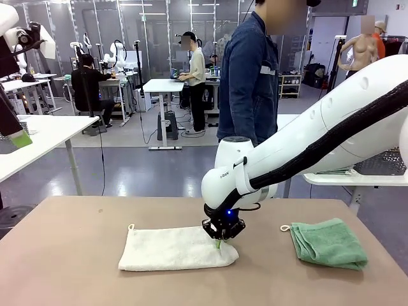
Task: Fold the towels and place them in the basket.
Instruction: When a person lays out a Towel with hook on the table, fold it in half twice.
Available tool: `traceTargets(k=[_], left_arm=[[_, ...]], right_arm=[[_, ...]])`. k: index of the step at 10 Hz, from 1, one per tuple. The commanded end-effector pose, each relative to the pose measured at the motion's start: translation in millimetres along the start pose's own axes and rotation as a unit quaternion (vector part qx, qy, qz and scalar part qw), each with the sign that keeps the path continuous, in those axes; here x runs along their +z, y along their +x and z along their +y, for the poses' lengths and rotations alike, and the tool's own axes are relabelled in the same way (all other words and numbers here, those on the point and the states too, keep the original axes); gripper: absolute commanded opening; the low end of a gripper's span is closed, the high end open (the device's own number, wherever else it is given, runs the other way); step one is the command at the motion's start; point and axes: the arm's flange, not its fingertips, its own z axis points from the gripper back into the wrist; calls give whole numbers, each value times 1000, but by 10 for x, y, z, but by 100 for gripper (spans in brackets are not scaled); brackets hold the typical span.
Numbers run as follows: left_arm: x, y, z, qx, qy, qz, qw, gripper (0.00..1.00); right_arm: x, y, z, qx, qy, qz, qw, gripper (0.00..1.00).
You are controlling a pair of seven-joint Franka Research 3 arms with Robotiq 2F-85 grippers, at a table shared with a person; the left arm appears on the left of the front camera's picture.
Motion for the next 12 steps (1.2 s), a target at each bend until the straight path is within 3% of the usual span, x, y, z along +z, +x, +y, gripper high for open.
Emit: traceTargets(k=[1,3,6,9,12], left_arm=[[11,-5,10,4,12,0,1000,100],[11,-5,10,4,12,0,1000,100],[11,-5,10,4,12,0,1000,100],[11,-5,10,4,12,0,1000,100],[11,-5,10,4,12,0,1000,100]], right_arm=[[52,-116,-212,-8,-53,18,998,0],[383,-185,-562,-13,-133,32,991,0],[845,-347,-810,-38,-167,4,985,0],[1242,-492,-468,25,-138,-19,990,0],[1266,-479,51,47,-138,-17,989,0]])
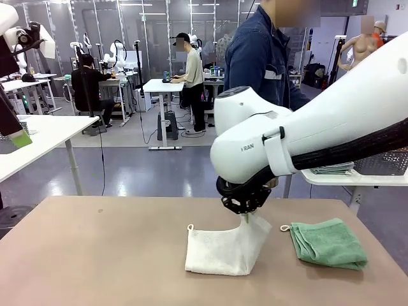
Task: Fold the towels and place them in the basket.
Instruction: When a person lays out a Towel with hook on the table, fold it in half twice.
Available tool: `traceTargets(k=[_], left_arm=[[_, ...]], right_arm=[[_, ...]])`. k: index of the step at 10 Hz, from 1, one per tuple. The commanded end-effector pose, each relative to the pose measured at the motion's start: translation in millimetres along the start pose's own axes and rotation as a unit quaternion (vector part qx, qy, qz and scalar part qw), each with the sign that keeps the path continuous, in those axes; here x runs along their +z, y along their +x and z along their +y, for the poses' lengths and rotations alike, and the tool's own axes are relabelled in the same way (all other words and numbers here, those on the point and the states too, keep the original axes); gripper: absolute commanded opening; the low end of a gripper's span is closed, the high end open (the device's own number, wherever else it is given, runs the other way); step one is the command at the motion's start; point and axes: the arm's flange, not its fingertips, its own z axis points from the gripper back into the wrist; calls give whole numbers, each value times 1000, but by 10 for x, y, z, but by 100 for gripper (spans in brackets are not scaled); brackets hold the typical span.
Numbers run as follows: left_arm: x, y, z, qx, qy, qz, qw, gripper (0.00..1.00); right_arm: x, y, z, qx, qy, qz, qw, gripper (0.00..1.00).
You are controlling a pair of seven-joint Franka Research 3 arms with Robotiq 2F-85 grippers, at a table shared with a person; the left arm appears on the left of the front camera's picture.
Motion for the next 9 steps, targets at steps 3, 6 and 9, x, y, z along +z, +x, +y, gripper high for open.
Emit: traceTargets(k=[3,6,9], left_arm=[[8,-3,6,4,12,1,1000,100],[8,-3,6,4,12,1,1000,100],[8,-3,6,4,12,1,1000,100]], right_arm=[[-83,263,483,-6,34,32,999,0],[-226,488,817,0,34,64,997,0],[-351,612,973,3,23,92,996,11]])
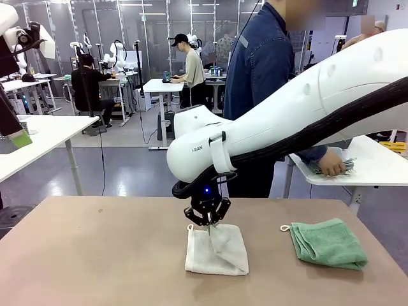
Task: Fold the towels and place them in the basket.
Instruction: When a person lays out a Towel with hook on the table, fold it in half twice.
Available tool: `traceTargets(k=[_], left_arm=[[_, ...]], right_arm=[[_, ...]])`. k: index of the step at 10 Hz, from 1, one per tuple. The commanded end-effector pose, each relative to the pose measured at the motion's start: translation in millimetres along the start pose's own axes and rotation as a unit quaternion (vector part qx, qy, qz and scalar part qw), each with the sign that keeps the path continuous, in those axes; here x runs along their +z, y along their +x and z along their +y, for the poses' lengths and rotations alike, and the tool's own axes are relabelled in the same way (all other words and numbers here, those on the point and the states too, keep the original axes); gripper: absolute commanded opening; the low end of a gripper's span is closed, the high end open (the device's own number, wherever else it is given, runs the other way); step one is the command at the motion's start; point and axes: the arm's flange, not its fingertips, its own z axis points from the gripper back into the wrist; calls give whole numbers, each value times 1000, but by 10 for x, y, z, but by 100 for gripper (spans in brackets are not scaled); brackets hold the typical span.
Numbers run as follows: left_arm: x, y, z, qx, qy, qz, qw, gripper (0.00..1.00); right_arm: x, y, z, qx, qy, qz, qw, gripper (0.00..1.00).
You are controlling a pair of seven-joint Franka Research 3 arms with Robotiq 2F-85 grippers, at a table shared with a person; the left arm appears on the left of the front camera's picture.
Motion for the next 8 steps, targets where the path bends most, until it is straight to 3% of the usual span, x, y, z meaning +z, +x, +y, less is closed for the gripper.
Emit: traceTargets(k=[1,5,6,8], left_arm=[[8,-2,6,4,12,1,1000,100],[8,-2,6,4,12,1,1000,100],[8,-2,6,4,12,1,1000,100],[8,-2,6,4,12,1,1000,100]], right_arm=[[10,105,77,-17,-5,14,1000,29],[-33,93,133,-23,19,14,999,94],[-39,88,145,-25,24,14,999,100],[-22,59,155,-33,30,8,999,100]])
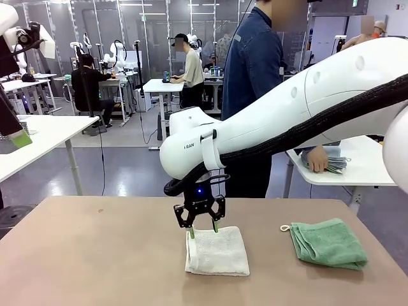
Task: Fold the towels and place them in the basket.
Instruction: When a person lays out a Towel with hook on the table, fold it in half twice, then stack the folded Towel with hook on the right side of the table.
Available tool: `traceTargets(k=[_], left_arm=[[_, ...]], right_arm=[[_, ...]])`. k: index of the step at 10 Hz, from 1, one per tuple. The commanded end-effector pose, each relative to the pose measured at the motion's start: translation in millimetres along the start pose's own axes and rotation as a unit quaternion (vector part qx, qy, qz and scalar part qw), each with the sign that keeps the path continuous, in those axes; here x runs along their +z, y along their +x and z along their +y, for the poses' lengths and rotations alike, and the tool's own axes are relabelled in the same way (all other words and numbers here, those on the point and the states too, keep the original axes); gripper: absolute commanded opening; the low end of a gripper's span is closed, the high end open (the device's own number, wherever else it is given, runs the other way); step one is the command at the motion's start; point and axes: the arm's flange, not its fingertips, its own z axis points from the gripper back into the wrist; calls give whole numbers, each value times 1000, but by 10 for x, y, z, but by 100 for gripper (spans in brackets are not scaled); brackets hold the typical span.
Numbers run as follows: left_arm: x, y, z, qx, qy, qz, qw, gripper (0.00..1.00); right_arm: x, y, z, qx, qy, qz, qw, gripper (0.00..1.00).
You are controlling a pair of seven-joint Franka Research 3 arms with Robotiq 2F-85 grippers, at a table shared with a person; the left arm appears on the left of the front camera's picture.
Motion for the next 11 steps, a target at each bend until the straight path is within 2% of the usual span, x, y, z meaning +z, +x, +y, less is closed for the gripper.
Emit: traceTargets(k=[1,2,3,11], left_arm=[[8,-2,5,4,12,1,1000,100],[8,-2,5,4,12,1,1000,100],[8,-2,5,4,12,1,1000,100],[8,-2,5,4,12,1,1000,100]], right_arm=[[-11,-16,-51,-25,13,-8,1000,86],[-48,44,-144,-30,21,-2,999,90],[3,9,-8,-3,4,0,1000,90],[3,9,-8,-3,4,0,1000,90]])
